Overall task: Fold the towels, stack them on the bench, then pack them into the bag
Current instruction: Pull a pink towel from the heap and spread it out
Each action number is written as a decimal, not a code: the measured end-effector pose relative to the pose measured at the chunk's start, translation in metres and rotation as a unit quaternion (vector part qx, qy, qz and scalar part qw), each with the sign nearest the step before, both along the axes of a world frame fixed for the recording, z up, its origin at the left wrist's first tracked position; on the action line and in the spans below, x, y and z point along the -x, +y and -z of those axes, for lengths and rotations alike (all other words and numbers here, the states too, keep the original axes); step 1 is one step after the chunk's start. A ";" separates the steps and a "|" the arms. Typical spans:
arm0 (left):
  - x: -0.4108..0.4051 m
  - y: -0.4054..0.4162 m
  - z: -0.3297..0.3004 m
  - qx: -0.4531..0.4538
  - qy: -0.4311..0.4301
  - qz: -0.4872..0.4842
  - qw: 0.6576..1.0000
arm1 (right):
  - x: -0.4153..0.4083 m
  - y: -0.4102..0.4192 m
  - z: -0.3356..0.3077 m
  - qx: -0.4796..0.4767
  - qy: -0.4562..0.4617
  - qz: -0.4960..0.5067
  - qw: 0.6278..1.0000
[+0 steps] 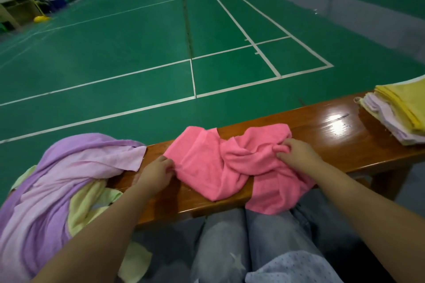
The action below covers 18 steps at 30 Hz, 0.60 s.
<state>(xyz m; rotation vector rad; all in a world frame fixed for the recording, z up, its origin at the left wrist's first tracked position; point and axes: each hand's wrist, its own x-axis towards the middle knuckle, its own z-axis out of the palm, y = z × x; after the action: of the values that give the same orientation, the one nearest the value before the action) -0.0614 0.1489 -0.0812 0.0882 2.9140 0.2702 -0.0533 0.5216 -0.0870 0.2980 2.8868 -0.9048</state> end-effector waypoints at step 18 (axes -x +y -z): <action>-0.001 -0.009 -0.068 -0.191 -0.037 -0.059 0.979 | 0.026 0.022 -0.032 0.064 -0.011 0.197 0.978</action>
<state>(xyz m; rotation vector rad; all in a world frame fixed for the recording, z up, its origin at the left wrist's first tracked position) -0.0604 0.1396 -0.0131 -0.0348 2.7592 0.8309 -0.0790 0.5433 -0.0547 0.8844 2.7791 -1.1280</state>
